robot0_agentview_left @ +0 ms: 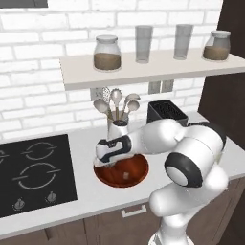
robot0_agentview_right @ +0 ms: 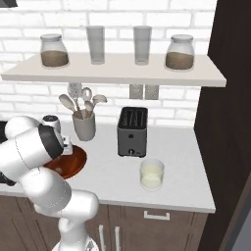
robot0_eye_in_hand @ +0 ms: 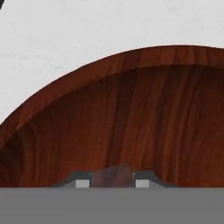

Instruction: Grab a lemon wedge from the fridge and one ice cube from the ice bowl, and put them in the glass of lemonade.

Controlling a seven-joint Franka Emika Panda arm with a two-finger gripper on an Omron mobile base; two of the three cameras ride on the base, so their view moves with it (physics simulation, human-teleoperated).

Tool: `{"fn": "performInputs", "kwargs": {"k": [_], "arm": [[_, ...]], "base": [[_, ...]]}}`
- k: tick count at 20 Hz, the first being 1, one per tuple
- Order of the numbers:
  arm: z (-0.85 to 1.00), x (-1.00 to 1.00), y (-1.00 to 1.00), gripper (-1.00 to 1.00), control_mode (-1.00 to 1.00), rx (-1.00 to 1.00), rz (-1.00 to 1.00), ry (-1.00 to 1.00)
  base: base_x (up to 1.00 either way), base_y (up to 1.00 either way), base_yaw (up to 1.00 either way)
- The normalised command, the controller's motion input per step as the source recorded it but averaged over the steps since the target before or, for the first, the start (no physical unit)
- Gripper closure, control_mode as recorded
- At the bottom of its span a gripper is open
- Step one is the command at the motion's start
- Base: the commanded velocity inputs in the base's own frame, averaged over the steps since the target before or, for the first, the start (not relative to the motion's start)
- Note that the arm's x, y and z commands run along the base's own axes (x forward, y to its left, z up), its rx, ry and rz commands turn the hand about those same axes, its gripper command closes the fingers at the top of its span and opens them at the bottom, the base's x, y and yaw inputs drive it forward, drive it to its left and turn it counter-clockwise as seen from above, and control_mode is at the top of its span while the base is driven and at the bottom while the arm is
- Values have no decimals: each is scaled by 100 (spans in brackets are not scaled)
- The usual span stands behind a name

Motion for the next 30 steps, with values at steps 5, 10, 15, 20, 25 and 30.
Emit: {"fn": "performInputs", "kwargs": {"k": [5,10,15,20,25,30], "arm": [[-4,-75,0,100,-100,0,-7,-1],[59,-25,-21,100,-100,0,-5,-15],[82,-29,-64,100,-100,-10,-9,-4],[62,-25,-97,100,-100,-24,-15,0],[77,0,-100,100,-100,-34,-19,0],[78,0,-100,100,-100,-31,-17,0]], "base": [[0,0,0],[0,0,0],[0,0,0],[0,0,0],[0,0,0],[0,0,0]]}}
